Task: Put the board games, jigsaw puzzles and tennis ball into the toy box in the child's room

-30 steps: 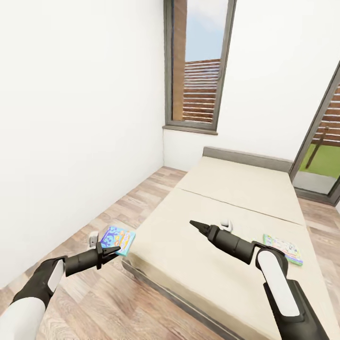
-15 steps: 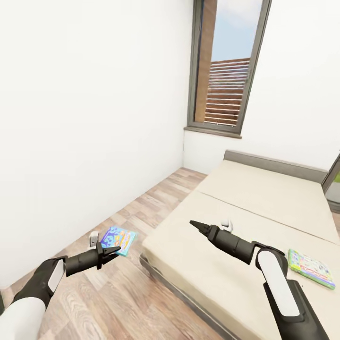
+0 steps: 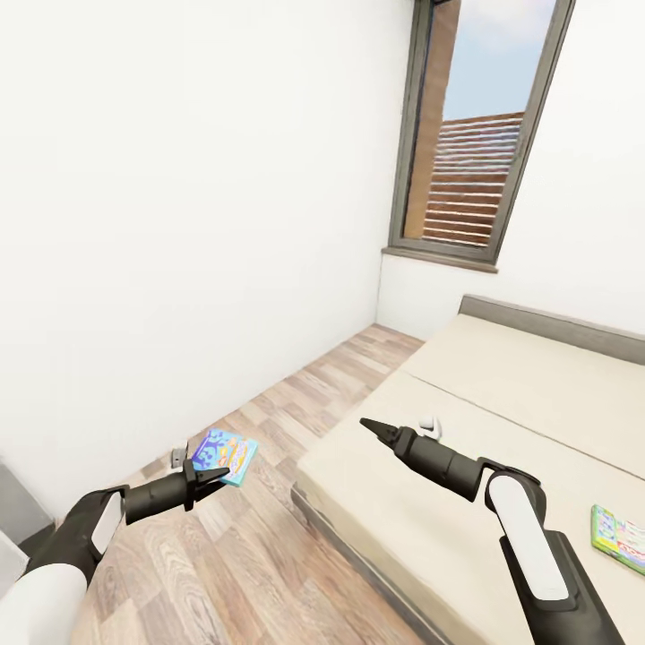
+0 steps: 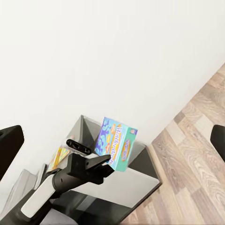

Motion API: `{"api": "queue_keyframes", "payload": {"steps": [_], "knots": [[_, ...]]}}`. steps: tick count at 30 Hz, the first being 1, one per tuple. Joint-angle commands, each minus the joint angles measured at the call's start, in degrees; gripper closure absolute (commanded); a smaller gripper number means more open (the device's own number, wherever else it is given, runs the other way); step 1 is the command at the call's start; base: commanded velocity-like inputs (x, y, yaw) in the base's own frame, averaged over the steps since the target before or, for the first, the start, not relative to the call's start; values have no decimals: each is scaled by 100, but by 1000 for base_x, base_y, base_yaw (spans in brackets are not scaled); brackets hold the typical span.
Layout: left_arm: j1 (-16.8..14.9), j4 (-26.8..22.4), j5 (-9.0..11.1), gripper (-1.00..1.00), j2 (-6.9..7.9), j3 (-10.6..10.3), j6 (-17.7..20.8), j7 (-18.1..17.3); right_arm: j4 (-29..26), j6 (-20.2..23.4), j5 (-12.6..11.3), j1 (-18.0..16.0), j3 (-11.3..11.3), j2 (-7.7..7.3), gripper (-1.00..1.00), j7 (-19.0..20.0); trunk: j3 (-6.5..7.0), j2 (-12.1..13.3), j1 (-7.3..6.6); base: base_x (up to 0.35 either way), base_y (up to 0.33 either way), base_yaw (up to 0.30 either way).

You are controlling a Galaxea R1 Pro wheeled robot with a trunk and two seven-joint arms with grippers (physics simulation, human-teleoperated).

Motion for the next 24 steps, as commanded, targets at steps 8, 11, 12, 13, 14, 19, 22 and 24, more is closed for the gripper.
{"api": "queue_keyframes", "payload": {"steps": [8, 11, 12, 13, 14, 19, 22, 24], "knots": [[-6, 2, -8, 100, -2, 4, 16, -14, -2, 25, 46, -3, -10, 0, -100, 71, 145, 318, -176, 0, 0, 48], [-6, 1, -8, 100, -2, 4, 13, -14, -2, 25, 49, -3, -9, 0, -100, 71, 199, 439, -242, 0, 0, 1], [-6, 1, -8, 100, -2, 4, 12, -14, -2, 25, 50, -3, -9, 0, -100, 71, 217, 479, -264, 0, 0, 0], [-6, 1, -8, 100, -2, 4, 13, -14, -2, 25, 51, -3, -9, 0, -100, 70, 235, 519, -286, 0, 0, 0], [-6, 3, -8, 100, -2, 4, 13, -14, -2, 25, 51, -3, -3, 0, -100, 67, 253, 559, -308, 0, 0, 20], [-6, 2, -8, 100, -2, 4, 10, -14, -2, 16, 58, -3, 178, 0, -100, 47, 355, 760, -418, 0, 0, 156], [-6, 1, -8, 100, -2, 4, 10, -14, -2, 10, 60, -3, 234, 0, -100, 39, 421, 880, -484, 0, 0, 239], [-6, 1, -8, 100, -2, 4, 10, -14, -2, 8, 61, -3, 246, 0, -100, 37, 466, 960, -527, 0, 0, 251]]}}
